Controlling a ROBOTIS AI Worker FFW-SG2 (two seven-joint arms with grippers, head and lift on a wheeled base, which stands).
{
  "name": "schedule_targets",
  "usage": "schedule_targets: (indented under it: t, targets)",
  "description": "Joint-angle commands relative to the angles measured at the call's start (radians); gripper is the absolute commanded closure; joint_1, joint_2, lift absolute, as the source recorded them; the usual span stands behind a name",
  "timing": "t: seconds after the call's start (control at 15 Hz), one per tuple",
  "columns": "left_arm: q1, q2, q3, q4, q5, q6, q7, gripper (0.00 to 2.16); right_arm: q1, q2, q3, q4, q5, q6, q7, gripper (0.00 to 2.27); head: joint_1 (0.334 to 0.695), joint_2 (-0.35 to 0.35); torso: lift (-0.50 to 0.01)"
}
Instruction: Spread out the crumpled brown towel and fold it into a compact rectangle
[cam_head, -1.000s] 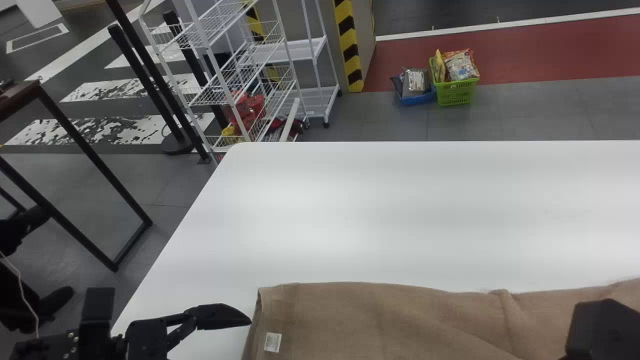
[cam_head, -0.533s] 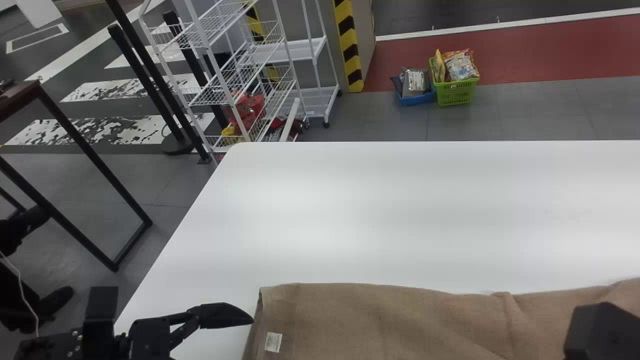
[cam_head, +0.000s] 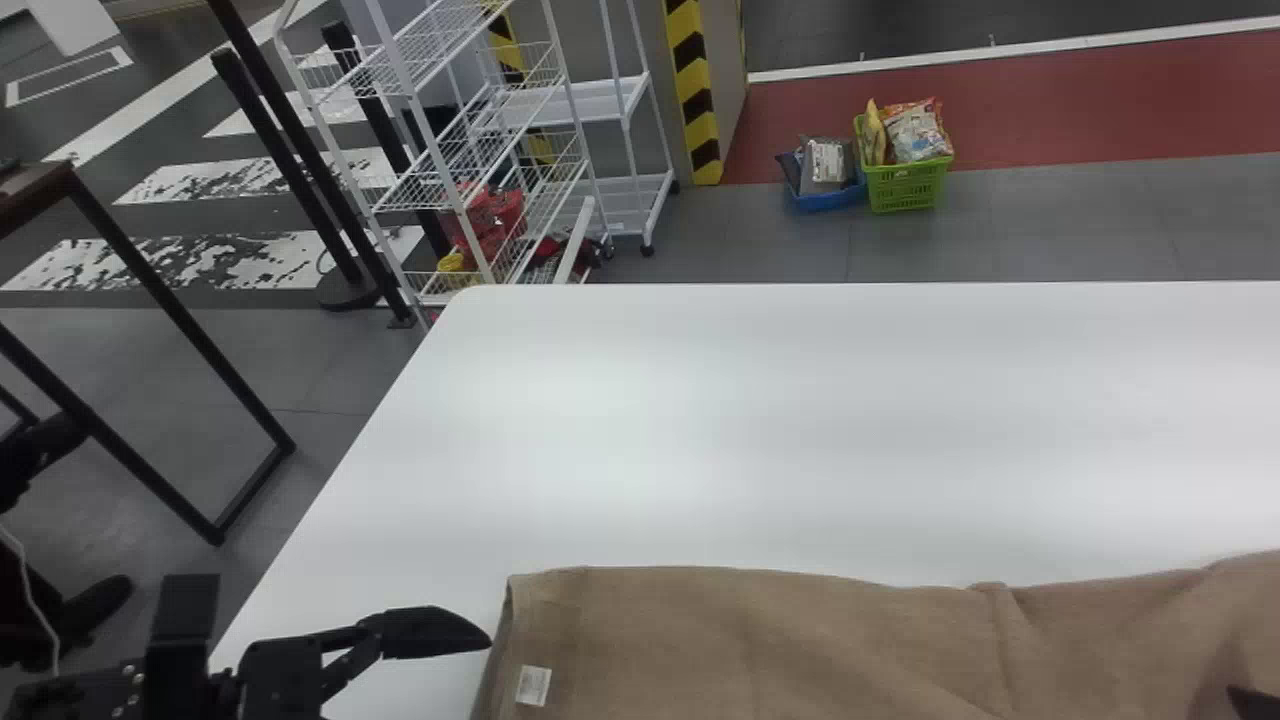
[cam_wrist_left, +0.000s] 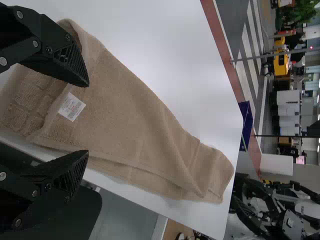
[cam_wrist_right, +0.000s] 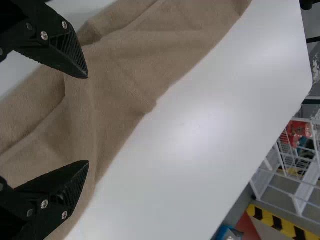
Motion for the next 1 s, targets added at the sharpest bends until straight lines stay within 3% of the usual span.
schedule_targets:
  t: [0.0, 0.27, 0.53, 0.67, 0.8, 0.93]
  targets:
    - [0.0, -0.003, -0.003, -0.003, 0.0, 0.0, -0.01, 0.43, 0.056, 0.003, -0.108, 0.033, -0.019, -0.329, 0.008, 0.1, 0.695, 0.275, -0.127]
    - [-0.011, -0.006, -0.019, 0.002, -0.002, 0.003, -0.01, 0.43, 0.036, -0.006, -0.24, 0.164, -0.028, -0.415, 0.008, 0.12, 0.695, 0.216, -0.127]
    - [-0.014, -0.009, -0.039, 0.002, -0.022, 0.006, -0.01, 0.43, -0.083, 0.007, -0.35, 0.333, -0.146, -0.262, 0.008, 0.17, 0.695, 0.076, -0.127]
    - [-0.014, -0.007, -0.036, 0.008, -0.023, 0.003, -0.01, 0.43, -0.093, -0.033, -0.363, 0.367, -0.123, -0.305, 0.008, 0.19, 0.695, 0.0, -0.127]
    - [-0.014, -0.007, -0.032, 0.008, -0.023, 0.003, -0.01, 0.43, -0.083, -0.068, -0.379, 0.385, -0.123, -0.397, 0.008, 0.21, 0.695, -0.034, -0.127]
    - [-0.014, -0.009, -0.032, 0.014, -0.026, 0.003, -0.01, 0.43, -0.002, -0.137, -0.384, 0.356, -0.12, -0.52, 0.008, 0.21, 0.695, -0.053, -0.127]
